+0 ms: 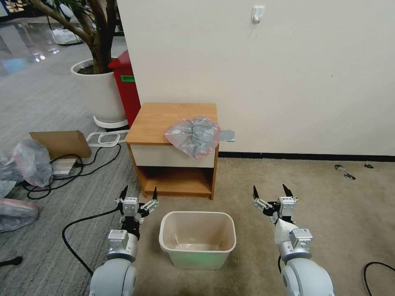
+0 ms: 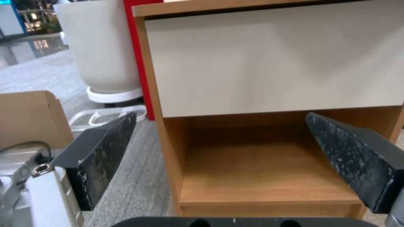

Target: Pick up the garbage bag from the table and place it over the trash can.

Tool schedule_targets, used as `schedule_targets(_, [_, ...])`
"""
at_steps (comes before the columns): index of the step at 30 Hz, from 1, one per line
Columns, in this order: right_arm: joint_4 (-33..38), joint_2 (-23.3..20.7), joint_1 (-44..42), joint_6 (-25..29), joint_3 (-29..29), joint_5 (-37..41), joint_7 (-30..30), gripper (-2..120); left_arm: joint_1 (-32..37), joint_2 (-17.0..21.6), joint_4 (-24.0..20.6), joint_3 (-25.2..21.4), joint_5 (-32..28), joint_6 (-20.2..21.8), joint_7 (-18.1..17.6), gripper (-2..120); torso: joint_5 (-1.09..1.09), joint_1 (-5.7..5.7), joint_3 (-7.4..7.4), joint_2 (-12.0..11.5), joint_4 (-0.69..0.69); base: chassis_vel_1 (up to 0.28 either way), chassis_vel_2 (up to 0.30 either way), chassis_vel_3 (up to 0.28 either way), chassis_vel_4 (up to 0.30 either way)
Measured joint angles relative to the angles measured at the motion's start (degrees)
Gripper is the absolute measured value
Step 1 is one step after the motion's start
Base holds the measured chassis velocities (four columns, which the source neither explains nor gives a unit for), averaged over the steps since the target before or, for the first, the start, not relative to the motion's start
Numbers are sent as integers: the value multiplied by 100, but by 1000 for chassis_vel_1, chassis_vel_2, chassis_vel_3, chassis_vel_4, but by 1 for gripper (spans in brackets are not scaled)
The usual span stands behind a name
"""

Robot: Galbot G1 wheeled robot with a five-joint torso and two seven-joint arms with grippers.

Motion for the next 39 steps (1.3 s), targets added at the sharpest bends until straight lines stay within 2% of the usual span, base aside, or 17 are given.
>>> schedule_targets(32, [7,1,-3,-2,0,6,0,100,3,0,-6,-2,0,0,0,100,0,0,0,0,0,0,0,0,0])
schedule_targets(36, [373,51,-81,-163,-23,157,51,100,42,14,-97,-36,-11,33,1,100,-1,0,0,0,0,0,0,0,0])
schedule_targets(39, [991,146,-221,-458,-70,419,152,100,240,91,-522,-221,-144,242,-24,100,1,0,0,0,0,0,0,0,0])
